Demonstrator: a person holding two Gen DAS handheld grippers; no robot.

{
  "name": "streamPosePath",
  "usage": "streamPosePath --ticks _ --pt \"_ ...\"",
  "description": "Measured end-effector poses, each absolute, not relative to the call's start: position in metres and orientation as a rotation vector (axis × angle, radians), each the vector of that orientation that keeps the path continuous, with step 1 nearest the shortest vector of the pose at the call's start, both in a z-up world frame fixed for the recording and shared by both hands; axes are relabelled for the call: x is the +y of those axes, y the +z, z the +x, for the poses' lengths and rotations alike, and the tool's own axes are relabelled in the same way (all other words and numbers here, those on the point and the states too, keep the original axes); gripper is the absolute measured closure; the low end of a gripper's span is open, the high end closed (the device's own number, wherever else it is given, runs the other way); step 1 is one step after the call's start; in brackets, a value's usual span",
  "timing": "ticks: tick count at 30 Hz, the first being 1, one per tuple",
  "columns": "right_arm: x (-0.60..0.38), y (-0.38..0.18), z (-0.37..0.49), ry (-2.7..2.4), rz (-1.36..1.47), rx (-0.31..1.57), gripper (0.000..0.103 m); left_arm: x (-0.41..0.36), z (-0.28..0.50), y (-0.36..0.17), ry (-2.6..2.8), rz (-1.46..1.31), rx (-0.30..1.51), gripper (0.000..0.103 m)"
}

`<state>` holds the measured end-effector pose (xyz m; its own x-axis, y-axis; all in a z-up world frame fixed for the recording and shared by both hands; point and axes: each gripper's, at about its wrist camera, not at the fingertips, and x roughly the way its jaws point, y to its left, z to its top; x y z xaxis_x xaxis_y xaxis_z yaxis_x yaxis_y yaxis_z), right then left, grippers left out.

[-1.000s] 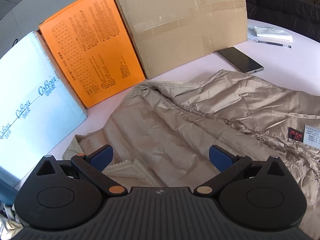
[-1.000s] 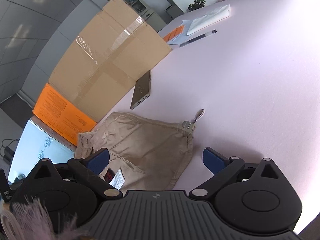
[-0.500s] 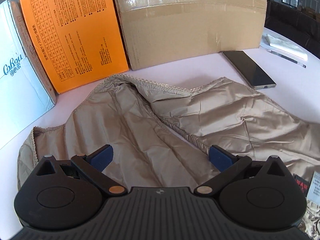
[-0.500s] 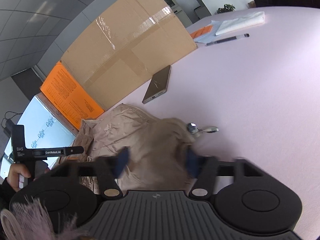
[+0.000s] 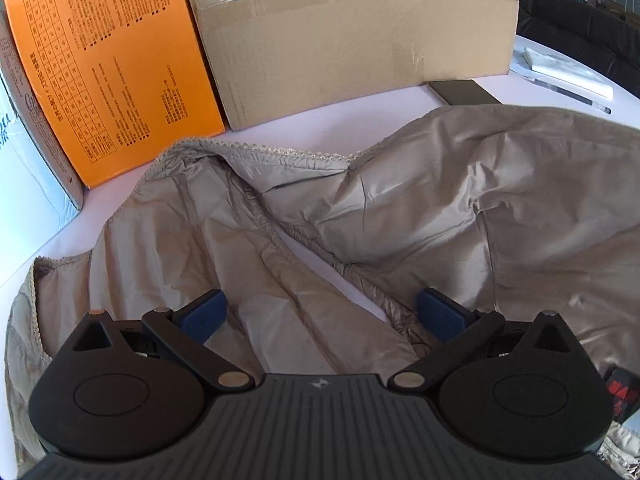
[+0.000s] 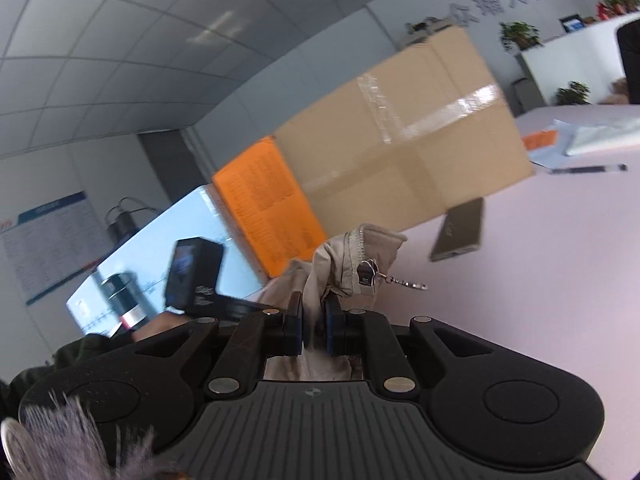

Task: Fold clothes

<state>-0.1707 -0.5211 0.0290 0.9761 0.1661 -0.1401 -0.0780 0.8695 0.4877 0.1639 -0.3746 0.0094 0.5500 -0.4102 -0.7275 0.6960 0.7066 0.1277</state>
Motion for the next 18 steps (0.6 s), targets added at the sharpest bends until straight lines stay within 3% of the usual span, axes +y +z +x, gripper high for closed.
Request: streamPosePath --ticks 11,18 --pt "-0.432 -0.002 -0.126 0.344 0.23 0.559 0.092 -0.325 0.172 0.031 -0.634 0.435 0.675 0.0" --pt "-0.44 -0.011 -0.12 0.349 0.282 0.572 0.092 -0.28 0.175 0.035 -0.666 0.375 0.675 0.0"
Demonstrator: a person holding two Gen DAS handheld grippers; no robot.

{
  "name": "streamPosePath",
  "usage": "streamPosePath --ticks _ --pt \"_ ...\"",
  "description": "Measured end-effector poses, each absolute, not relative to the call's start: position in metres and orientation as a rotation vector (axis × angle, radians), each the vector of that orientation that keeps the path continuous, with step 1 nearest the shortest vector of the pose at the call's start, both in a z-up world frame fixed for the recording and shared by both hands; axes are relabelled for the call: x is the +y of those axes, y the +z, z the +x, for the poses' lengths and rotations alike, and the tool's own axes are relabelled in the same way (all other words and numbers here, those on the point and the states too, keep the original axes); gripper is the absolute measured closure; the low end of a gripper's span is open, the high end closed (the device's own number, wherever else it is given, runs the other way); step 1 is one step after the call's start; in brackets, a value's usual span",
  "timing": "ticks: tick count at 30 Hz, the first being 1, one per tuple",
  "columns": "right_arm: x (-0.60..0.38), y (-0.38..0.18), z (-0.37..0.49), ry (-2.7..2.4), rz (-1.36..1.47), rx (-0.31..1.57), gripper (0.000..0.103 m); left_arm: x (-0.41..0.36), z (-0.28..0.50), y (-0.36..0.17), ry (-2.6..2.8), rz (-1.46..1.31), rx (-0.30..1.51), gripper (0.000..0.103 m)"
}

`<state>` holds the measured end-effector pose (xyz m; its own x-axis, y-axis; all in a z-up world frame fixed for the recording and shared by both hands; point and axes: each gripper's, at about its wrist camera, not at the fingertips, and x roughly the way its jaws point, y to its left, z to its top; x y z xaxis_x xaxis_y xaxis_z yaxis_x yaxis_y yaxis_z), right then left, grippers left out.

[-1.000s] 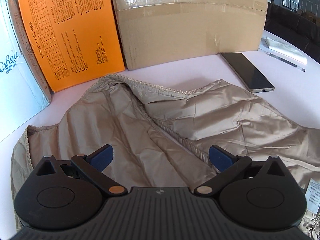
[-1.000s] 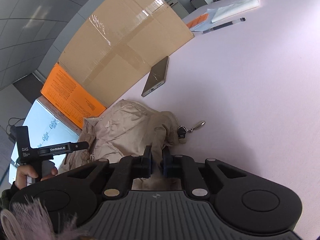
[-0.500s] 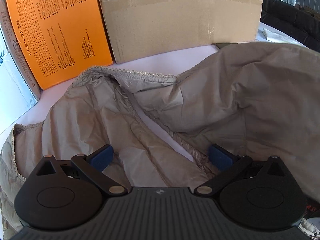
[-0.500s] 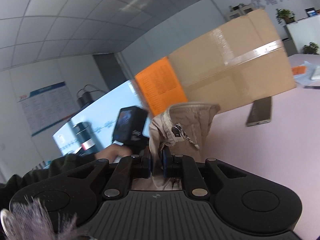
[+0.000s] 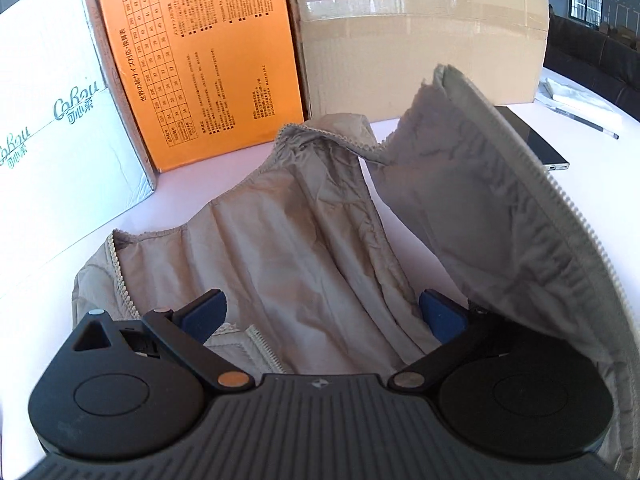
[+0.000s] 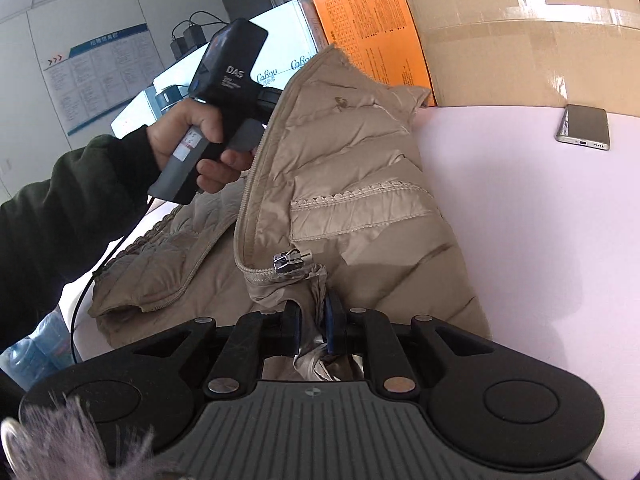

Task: Fold clothes

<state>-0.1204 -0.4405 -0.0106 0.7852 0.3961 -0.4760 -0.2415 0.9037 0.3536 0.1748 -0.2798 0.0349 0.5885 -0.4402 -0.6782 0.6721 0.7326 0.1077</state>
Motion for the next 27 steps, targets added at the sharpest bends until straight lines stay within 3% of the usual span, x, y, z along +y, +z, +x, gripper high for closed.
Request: streamPosePath --ticks 6,13,27 --pt "-0.446 -0.012 -0.118 0.334 0.284 0.55 0.093 -0.249 0.175 0.04 -0.725 0.241 0.66 0.0" --pt "-0.443 -0.015 -0.118 0.286 0.306 0.544 0.093 -0.24 0.197 0.026 -0.591 0.087 0.783 0.0" --pt "-0.439 -0.018 -0.116 0.281 0.309 0.523 0.093 -0.241 0.197 0.02 -0.51 0.16 0.739 0.0"
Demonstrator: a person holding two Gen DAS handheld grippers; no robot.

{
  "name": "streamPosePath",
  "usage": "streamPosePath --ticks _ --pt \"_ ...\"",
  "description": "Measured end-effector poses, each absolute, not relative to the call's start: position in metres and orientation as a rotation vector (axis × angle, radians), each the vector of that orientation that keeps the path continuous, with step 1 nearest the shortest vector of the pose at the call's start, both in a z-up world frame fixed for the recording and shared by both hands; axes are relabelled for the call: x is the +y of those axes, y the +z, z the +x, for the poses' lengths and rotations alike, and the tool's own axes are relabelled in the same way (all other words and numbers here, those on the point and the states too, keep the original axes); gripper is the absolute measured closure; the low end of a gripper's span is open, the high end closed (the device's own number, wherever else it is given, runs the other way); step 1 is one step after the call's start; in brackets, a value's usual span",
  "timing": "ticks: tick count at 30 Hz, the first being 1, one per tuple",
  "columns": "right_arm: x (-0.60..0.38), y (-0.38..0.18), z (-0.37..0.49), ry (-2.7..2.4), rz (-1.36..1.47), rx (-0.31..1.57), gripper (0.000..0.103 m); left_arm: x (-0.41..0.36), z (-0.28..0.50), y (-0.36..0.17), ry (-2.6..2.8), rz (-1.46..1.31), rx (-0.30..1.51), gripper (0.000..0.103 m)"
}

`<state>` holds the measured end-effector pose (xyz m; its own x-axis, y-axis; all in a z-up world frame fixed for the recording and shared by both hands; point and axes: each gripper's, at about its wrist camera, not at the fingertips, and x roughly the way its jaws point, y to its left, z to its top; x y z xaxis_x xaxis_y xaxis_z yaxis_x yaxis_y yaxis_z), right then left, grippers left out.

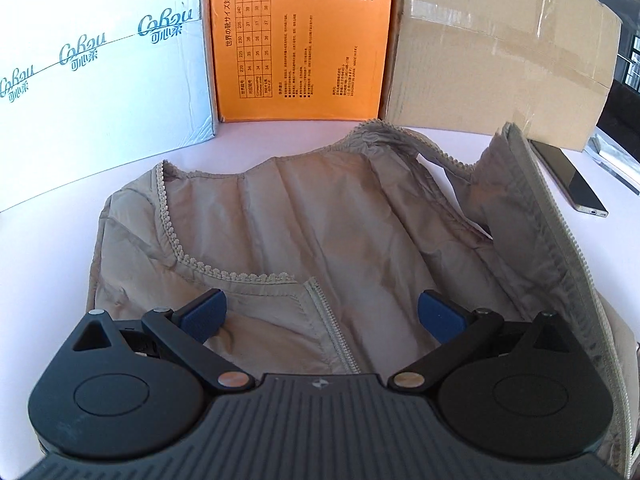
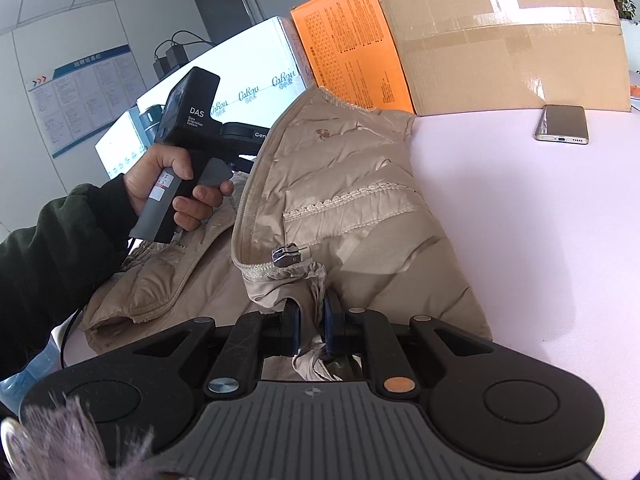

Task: Fold clothes

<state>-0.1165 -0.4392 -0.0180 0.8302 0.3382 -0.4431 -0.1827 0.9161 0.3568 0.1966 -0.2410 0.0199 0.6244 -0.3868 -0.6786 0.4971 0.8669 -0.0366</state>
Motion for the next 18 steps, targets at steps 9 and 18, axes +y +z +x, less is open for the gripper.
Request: streamPosePath --ticks 9,18 --pt "-0.444 -0.021 -0.114 0.302 0.337 0.519 0.093 -0.23 0.193 0.037 -0.419 0.121 0.659 0.0" --pt "-0.446 -0.022 -0.114 0.31 0.345 0.515 0.093 -0.197 0.207 0.047 -0.611 -0.334 0.752 0.0"
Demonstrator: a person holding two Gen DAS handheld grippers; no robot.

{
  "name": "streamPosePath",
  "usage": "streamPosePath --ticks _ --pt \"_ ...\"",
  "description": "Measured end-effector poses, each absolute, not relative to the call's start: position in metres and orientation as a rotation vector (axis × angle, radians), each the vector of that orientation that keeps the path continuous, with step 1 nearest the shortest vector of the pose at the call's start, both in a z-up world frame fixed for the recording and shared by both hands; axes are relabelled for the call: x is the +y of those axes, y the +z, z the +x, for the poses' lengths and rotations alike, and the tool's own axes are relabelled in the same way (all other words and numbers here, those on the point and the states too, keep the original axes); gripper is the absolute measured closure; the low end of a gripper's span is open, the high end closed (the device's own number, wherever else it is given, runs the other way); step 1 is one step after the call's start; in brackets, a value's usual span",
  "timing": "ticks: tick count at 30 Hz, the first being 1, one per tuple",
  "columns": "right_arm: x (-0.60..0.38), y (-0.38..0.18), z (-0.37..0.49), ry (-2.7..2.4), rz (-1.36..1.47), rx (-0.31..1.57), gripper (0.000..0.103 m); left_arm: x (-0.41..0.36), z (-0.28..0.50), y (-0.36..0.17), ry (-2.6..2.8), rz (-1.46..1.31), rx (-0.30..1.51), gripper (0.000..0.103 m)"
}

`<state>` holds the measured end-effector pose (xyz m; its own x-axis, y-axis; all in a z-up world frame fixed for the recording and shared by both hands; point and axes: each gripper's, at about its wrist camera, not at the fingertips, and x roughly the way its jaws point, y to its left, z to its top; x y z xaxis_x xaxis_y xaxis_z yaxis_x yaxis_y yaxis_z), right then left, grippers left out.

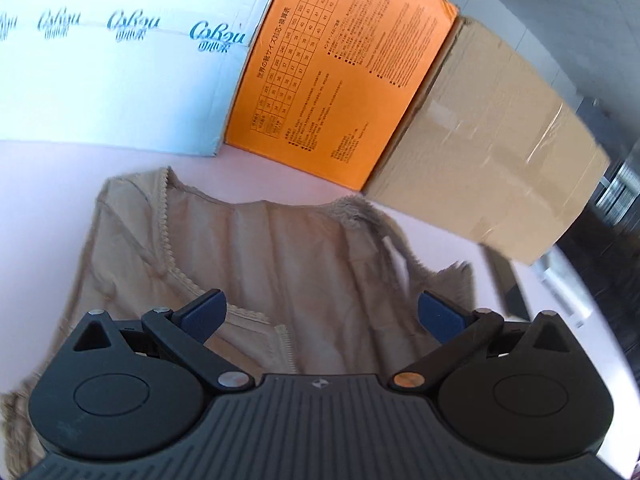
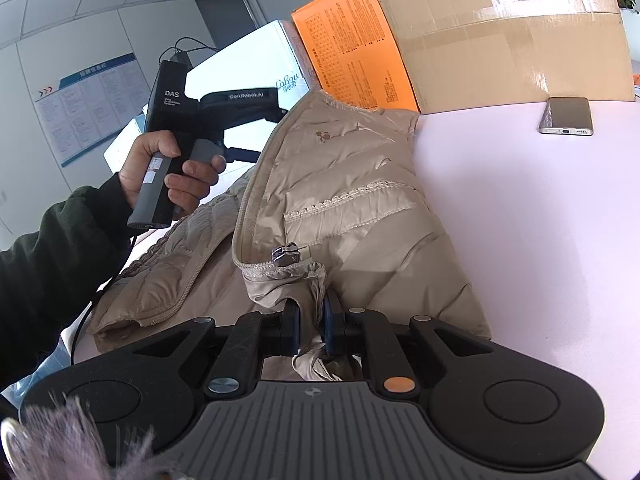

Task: Fold clothes

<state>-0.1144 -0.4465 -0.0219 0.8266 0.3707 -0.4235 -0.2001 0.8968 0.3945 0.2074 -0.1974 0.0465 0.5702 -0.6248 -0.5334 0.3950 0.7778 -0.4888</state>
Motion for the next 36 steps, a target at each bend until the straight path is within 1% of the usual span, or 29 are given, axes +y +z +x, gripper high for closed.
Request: streamPosePath --ticks 2,4,9,14,15,16,17,18,19,22,26,29,31,34,36 --pt "-0.447 -0.022 -0.115 0.31 0.345 0.514 0.093 -0.193 0.212 0.045 -0.659 -0.45 0.787 0.0" --pt "-0.447 -0.022 -0.115 0.311 0.346 0.513 0.093 -0.197 0.215 0.044 -0.691 -0.49 0.825 0.0" --pt "-0.448 -0.023 -0.115 0.314 0.348 0.511 0.093 -0.221 0.212 0.041 -0.672 -0.354 0.86 0.0" --pt "-0.448 -0.023 -0.115 0.319 0.343 0.503 0.092 -0.236 0.211 0.035 -0.694 -0.316 0.894 0.002" --pt "-0.448 -0.023 -0.115 0.319 0.342 0.502 0.092 -0.239 0.21 0.034 -0.696 -0.298 0.89 0.02" --pt "-0.448 -0.023 -0.116 0.317 0.339 0.5 0.092 -0.243 0.209 0.034 -0.703 -0.269 0.887 0.049" --pt "-0.447 -0.023 -0.116 0.316 0.335 0.497 0.092 -0.247 0.209 0.034 -0.712 -0.239 0.891 0.062" --pt "-0.446 -0.022 -0.116 0.313 0.328 0.495 0.092 -0.25 0.208 0.033 -0.715 -0.215 0.896 0.079" --pt "-0.444 -0.022 -0.117 0.308 0.313 0.491 0.092 -0.253 0.206 0.034 -0.722 -0.192 0.887 0.085" --pt "-0.436 -0.02 -0.122 0.28 0.249 0.461 0.093 -0.261 0.194 0.042 -0.775 -0.106 0.814 0.089" --pt "-0.436 -0.005 -0.137 0.241 0.27 0.363 0.093 -0.258 0.183 0.06 -0.868 -0.058 0.699 0.089" --pt "-0.424 0.016 -0.148 0.277 0.256 0.291 0.093 -0.255 0.187 0.057 -0.805 0.035 0.669 0.089" --pt "-0.401 0.021 -0.143 0.323 0.19 0.332 0.093 -0.251 0.195 0.05 -0.75 0.067 0.696 0.089" --pt "-0.369 0.009 -0.124 0.376 0.109 0.451 0.092 -0.243 0.206 0.037 -0.671 0.078 0.735 0.089" --pt "-0.359 0.001 -0.116 0.39 0.104 0.5 0.092 -0.238 0.213 0.028 -0.653 0.077 0.756 0.088"
